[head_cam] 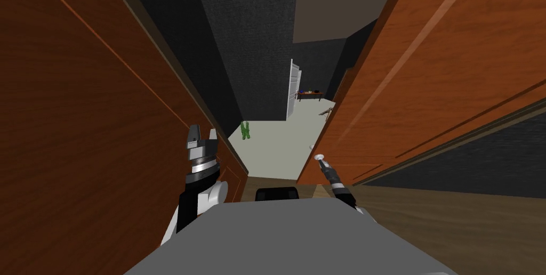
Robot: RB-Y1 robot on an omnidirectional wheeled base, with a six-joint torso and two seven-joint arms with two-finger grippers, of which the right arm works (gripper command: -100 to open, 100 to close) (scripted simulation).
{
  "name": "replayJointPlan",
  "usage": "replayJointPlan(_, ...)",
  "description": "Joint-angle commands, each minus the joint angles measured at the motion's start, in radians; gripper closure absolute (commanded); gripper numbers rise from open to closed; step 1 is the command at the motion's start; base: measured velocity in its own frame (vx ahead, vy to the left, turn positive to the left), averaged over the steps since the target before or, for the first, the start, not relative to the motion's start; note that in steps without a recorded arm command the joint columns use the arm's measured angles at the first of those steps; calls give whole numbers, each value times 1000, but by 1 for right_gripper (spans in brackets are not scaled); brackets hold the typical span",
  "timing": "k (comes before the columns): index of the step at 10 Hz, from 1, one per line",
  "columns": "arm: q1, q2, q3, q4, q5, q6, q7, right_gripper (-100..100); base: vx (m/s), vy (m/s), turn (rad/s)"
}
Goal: Pull the door open
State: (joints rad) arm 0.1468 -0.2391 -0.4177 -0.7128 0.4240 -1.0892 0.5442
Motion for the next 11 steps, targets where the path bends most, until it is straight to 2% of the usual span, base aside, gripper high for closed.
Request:
replayJointPlan(1, -4, -3, -3, 1, -17, 6, -49, 100, -52, -13, 85)
replayJointPlan(4, -16, -2, -2, 10, -47, 15, -126, 100, -74, -36, 104)
replayJointPlan(5, -16, -2, -2, 10, -47, 15, -129, 100, -45, -19, 58)
replayJointPlan(7, -29, -1, -1, 20, -78, 23, -196, 100, -70, -34, 119)
replayJointPlan(9, -35, -1, 0, 25, -94, 28, -245, 100, -70, -27, 96)
replayJointPlan(10, -35, -1, 0, 25, -94, 28, -251, 100, -51, -18, 57)
replayJointPlan(11, -42, -1, 0, 31, -111, 33, -290, 100, -59, -22, 107)
